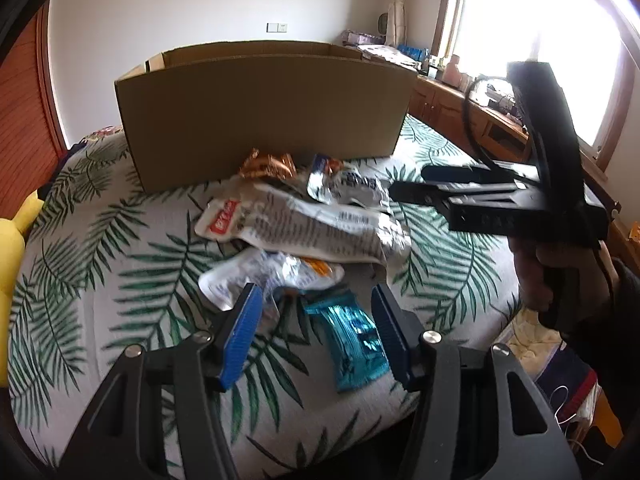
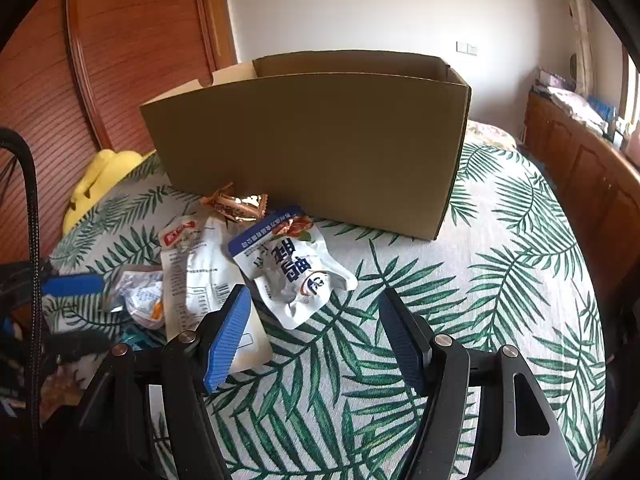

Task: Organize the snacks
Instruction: 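Lower left gripper onto teal wrapper while right gripper moves toward white printed pouch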

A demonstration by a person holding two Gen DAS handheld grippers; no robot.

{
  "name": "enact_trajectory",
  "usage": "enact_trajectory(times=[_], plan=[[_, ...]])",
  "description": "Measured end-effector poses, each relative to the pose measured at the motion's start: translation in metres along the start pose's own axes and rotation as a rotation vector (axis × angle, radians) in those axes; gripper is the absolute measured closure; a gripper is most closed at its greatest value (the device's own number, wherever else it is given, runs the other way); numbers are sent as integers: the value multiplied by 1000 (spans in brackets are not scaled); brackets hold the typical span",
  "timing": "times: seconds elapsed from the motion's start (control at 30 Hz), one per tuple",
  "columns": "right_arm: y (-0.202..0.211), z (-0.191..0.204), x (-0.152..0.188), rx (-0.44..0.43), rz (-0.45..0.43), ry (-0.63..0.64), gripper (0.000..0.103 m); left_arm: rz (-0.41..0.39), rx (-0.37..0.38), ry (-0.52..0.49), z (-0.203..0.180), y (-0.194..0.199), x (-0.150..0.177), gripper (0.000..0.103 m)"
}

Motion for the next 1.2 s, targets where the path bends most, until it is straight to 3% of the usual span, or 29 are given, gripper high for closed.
enact_trajectory(times=[0.23,0.67,0.9,0.93,1.0,1.2], plan=[[-13,2,2,3,13,13,34,11,10,18,-11,4,15,56],[-17,-3,5,-5,13,-18,34,27,-14,-36,-26,-1,21,62],[-16,-3,5,7,7,-14,34,44,-51,-55,-20,-10,25,61],[-16,-2,5,8,7,-11,34,43,-52,-57,-20,-11,25,62],[-15,-1,6,9,6,-7,34,38,-41,-53,-19,-11,25,77],[-18,-1,7,5,17,-6,34,-1,2,-10,-14,-1,19,80]])
Point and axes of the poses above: each gripper's, at about its wrist camera, not at the fingertips, and y roughly against the way its jaws point, z to its left, x to its underside, the point moved 6 cm from there along -y, roughly the way its jaws point, and after that the axes turned 13 degrees about -z, right-handed, at the moved point
